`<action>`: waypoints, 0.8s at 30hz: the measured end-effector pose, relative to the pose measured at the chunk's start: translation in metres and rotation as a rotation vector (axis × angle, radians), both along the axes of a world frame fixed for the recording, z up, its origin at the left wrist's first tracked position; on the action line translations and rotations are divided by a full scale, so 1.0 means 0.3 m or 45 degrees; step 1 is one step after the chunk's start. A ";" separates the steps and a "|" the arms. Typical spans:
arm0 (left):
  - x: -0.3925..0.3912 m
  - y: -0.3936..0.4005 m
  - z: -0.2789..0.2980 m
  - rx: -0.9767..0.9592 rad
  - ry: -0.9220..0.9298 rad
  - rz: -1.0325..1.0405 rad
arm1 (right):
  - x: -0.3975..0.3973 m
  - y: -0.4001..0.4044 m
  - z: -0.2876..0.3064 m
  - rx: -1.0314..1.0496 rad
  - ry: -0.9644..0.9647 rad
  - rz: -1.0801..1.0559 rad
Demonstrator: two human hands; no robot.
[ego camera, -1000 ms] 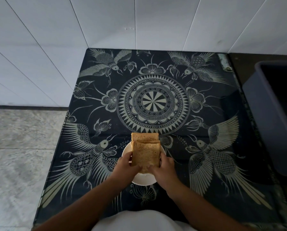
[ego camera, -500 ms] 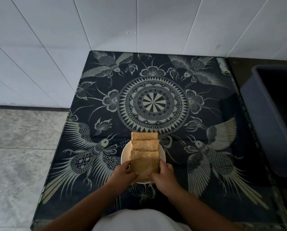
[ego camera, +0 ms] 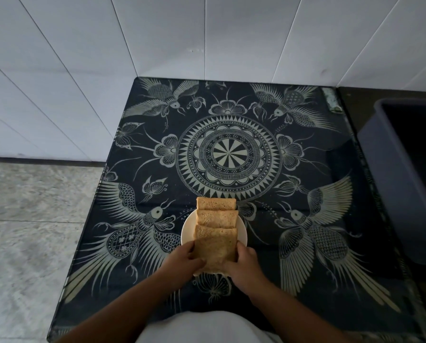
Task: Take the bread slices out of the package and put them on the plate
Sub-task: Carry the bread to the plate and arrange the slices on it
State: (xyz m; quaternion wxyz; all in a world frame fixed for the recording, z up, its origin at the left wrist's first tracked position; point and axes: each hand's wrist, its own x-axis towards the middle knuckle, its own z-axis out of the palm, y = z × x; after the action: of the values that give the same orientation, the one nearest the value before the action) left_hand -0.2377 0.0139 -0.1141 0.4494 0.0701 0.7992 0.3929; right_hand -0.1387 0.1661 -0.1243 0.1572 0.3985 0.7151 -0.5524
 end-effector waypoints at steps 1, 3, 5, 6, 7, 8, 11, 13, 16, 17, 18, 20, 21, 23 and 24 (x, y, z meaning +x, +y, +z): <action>-0.001 0.002 0.002 -0.013 0.012 -0.018 | 0.003 -0.001 -0.002 0.008 0.006 0.010; 0.002 0.002 0.000 -0.012 0.017 -0.029 | 0.009 0.000 -0.005 0.039 -0.003 0.040; 0.004 0.001 -0.007 -0.002 0.016 -0.037 | 0.014 0.002 -0.004 0.071 -0.030 0.072; 0.005 0.002 -0.009 0.002 0.019 -0.043 | 0.015 0.003 -0.003 0.078 -0.039 0.078; 0.006 0.002 -0.010 -0.002 0.020 -0.041 | 0.013 0.002 -0.002 0.080 -0.045 0.079; 0.005 0.003 -0.003 -0.003 0.031 -0.019 | 0.009 0.002 0.002 0.083 -0.048 0.074; -0.008 0.013 0.005 0.036 0.054 0.112 | -0.014 0.006 0.015 0.065 0.007 -0.007; -0.020 0.023 0.010 0.098 0.061 0.159 | -0.034 0.012 0.022 -0.007 0.083 -0.086; -0.033 0.043 0.021 0.142 -0.015 0.147 | -0.056 0.014 0.040 -0.126 0.137 -0.149; -0.035 0.049 0.023 0.145 -0.040 0.124 | -0.060 0.012 0.044 -0.149 0.143 -0.154; -0.033 0.051 0.027 0.160 -0.077 0.125 | -0.062 0.010 0.045 -0.158 0.147 -0.156; -0.032 0.052 0.022 0.198 -0.130 0.158 | -0.065 0.010 0.047 -0.172 0.133 -0.159; -0.032 0.054 0.015 0.207 -0.125 0.152 | -0.066 0.013 0.048 -0.186 0.125 -0.156; -0.032 0.053 0.013 0.219 -0.130 0.126 | -0.063 0.020 0.047 -0.216 0.121 -0.137; -0.033 0.050 0.016 0.230 -0.136 0.116 | -0.062 0.023 0.043 -0.225 0.129 -0.126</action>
State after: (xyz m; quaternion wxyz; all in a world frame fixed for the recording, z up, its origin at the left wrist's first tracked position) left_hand -0.2476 0.0288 -0.1092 0.4650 0.0528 0.7377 0.4866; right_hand -0.1573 0.1729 -0.1113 0.1279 0.3896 0.6500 -0.6398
